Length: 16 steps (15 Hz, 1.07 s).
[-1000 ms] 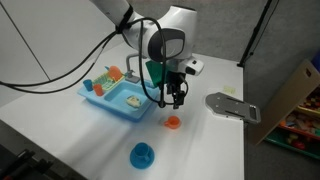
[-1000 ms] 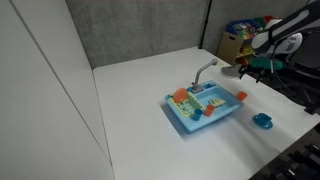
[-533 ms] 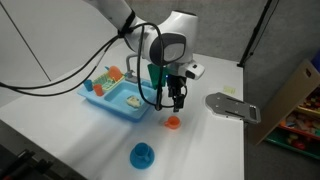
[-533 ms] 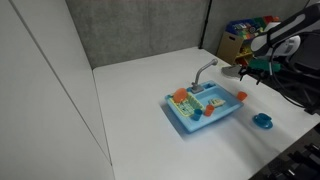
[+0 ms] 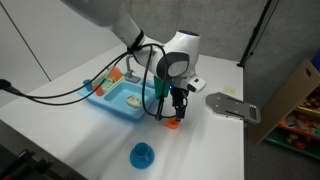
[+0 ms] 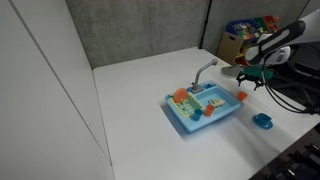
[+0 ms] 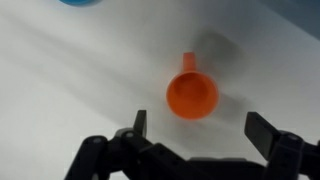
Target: Put the orange mug in the blue mug
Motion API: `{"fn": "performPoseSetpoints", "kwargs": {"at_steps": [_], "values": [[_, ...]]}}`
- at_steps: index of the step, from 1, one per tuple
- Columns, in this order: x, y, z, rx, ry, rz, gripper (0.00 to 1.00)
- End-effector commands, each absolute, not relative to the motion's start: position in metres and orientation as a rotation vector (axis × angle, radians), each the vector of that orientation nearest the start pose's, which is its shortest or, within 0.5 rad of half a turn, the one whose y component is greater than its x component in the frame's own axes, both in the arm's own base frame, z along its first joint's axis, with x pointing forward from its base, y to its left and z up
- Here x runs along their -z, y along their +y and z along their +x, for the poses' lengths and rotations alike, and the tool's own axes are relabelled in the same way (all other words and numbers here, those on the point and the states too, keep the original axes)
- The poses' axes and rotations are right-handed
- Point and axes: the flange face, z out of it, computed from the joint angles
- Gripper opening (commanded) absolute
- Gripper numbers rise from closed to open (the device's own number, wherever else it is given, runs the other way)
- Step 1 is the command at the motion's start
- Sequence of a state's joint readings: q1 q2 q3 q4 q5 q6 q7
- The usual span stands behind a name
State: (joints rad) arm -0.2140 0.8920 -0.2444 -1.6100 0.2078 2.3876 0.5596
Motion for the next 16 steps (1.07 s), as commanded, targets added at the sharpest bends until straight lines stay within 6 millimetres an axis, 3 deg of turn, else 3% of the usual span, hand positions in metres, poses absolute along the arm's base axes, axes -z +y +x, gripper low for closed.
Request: {"fn": "performPoseSetpoints", "kwargs": {"at_steps": [1,11,16], "values": [[-0.092,-0.289,0.621,-0.123,1.657,-2.709,1.00],[-0.084,-0.267,0.643,-0.077,1.560,-2.708,1.00],[-0.068,-0.260,0.654,-0.072,1.557,-2.725,1.00]]}}
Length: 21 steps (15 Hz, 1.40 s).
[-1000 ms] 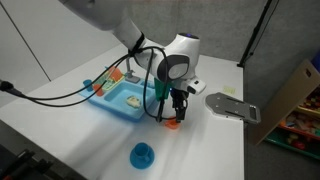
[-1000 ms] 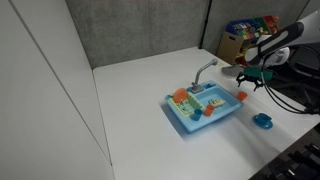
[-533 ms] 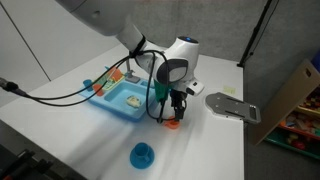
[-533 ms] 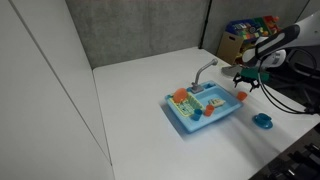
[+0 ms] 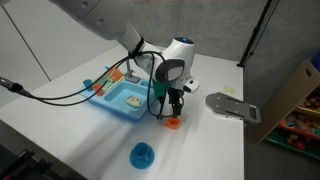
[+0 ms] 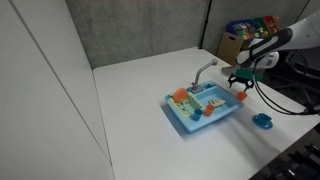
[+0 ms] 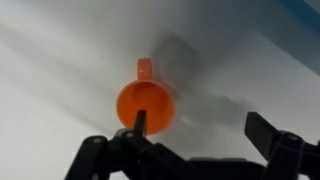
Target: Put the orange mug in the blue mug
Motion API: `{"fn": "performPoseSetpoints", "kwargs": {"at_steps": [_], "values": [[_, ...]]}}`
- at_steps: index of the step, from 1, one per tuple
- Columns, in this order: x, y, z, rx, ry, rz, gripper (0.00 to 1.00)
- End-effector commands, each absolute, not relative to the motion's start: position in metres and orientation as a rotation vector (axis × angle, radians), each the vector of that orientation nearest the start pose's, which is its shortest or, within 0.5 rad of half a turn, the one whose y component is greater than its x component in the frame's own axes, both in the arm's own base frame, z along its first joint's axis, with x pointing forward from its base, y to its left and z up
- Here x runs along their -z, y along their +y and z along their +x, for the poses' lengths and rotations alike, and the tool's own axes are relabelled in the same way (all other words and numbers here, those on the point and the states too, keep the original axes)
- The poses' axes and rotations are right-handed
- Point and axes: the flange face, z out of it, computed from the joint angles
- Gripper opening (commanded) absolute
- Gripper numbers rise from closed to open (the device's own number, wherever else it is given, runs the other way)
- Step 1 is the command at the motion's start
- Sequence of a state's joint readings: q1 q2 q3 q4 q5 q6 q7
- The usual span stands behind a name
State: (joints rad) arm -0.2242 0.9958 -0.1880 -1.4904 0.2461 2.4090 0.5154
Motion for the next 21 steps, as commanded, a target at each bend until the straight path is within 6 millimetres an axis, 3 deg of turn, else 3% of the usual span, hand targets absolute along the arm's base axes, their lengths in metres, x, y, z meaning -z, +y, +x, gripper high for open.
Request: {"fn": "performPoseSetpoints", "kwargs": {"at_steps": [1,6,7,12,16,19,21], "values": [[-0.063,-0.260,0.655,-0.075,1.559,-2.729,1.00],[-0.051,-0.262,0.662,-0.069,1.566,-2.738,1.00],[-0.049,-0.263,0.663,-0.071,1.569,-2.739,0.83],[-0.050,-0.267,0.667,-0.055,1.568,-2.744,0.40],[-0.064,-0.275,0.665,-0.062,1.569,-2.751,0.09],[-0.080,-0.282,0.661,-0.066,1.579,-2.768,0.00],[-0.093,-0.287,0.660,-0.081,1.581,-2.781,0.03]]}}
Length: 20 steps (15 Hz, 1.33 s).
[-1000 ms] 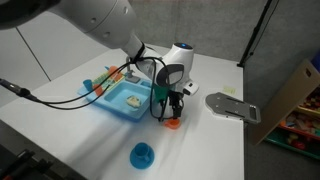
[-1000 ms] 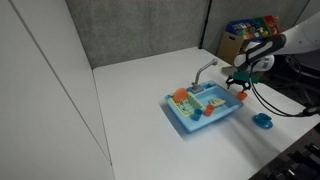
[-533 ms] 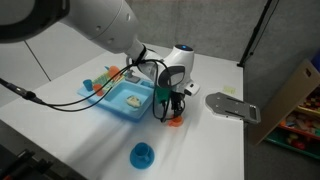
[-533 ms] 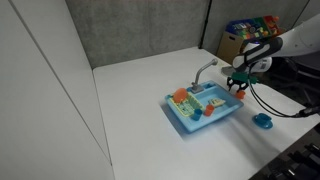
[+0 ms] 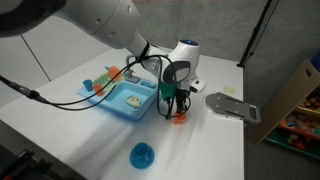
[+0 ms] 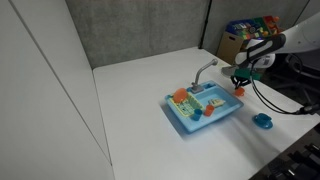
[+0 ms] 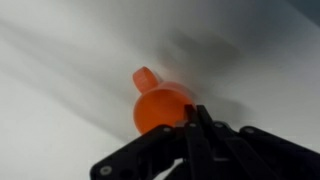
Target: Put the orange mug in the blue mug
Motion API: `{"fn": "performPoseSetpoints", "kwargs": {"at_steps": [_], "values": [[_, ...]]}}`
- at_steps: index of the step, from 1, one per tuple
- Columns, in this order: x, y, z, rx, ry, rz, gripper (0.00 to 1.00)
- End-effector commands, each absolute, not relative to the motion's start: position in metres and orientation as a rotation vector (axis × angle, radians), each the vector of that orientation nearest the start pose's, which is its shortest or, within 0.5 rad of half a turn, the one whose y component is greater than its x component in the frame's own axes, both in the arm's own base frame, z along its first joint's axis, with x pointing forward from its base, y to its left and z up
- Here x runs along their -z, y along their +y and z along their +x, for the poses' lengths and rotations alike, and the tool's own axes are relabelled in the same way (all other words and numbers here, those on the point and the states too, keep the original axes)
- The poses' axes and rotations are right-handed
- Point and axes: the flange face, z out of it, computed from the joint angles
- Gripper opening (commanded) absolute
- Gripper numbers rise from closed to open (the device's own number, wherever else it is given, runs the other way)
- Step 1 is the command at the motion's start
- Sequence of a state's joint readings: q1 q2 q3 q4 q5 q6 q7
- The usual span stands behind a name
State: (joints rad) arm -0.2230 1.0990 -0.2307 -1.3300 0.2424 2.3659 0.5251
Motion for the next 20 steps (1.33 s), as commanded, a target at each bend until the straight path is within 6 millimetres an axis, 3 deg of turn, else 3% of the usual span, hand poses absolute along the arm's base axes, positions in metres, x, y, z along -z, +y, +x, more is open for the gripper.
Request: {"fn": "performPoseSetpoints", "kwargs": {"at_steps": [1,9,17,20], "values": [[-0.099,-0.288,0.659,-0.090,1.579,-2.787,0.03],[-0.140,-0.284,0.651,-0.077,1.316,-2.998,0.03],[-0.143,-0.264,0.618,-0.095,0.885,-3.235,0.02],[-0.131,-0.266,0.625,-0.112,0.932,-3.215,0.05]]}}
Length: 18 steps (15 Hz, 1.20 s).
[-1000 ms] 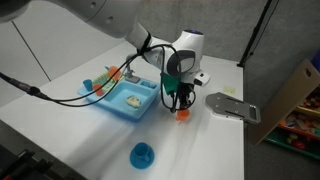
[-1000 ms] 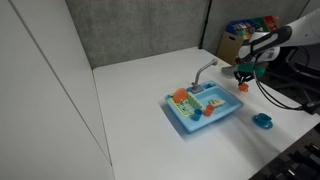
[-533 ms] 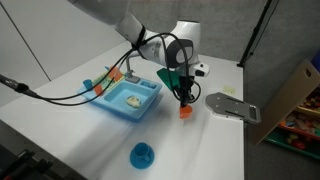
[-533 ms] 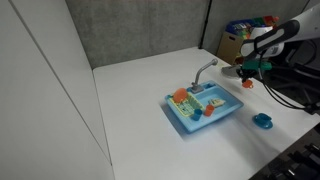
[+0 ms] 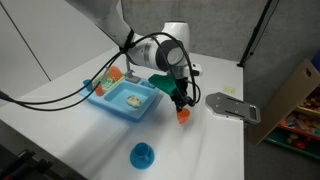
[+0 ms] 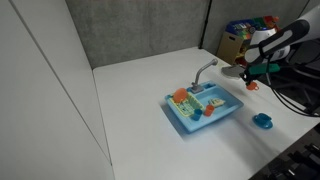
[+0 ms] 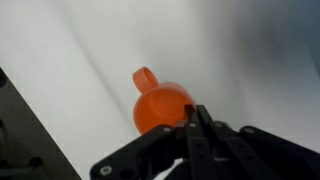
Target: Put the orange mug in the blue mug
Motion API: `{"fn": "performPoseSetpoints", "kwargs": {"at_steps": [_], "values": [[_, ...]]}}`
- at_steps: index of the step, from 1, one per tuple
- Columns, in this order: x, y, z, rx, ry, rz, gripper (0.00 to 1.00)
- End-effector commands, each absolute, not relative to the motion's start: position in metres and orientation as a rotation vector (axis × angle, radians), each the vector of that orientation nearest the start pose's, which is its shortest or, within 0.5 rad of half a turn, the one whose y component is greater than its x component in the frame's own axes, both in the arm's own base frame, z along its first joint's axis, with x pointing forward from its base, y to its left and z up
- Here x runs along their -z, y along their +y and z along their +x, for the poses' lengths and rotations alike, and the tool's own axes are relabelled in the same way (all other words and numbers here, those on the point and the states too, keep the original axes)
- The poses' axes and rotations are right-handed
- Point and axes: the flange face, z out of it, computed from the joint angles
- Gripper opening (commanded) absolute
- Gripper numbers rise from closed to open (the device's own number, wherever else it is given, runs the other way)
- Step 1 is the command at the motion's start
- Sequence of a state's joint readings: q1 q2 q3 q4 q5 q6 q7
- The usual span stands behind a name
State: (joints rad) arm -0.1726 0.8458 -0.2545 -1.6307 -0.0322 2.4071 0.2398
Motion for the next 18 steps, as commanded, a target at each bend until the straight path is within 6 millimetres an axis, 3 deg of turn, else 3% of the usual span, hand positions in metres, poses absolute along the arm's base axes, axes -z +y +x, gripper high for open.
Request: {"fn": "performPoseSetpoints", "kwargs": {"at_steps": [1,6,11,14,18], "values": [[-0.132,-0.265,0.623,-0.116,0.920,-3.216,0.05],[-0.134,-0.265,0.621,-0.120,0.914,-3.216,0.02],[-0.135,-0.254,0.611,-0.095,0.773,-3.235,0.02],[-0.133,-0.248,0.594,-0.100,0.666,-3.255,0.02],[-0.136,-0.243,0.556,-0.107,0.528,-3.267,0.02]]}}
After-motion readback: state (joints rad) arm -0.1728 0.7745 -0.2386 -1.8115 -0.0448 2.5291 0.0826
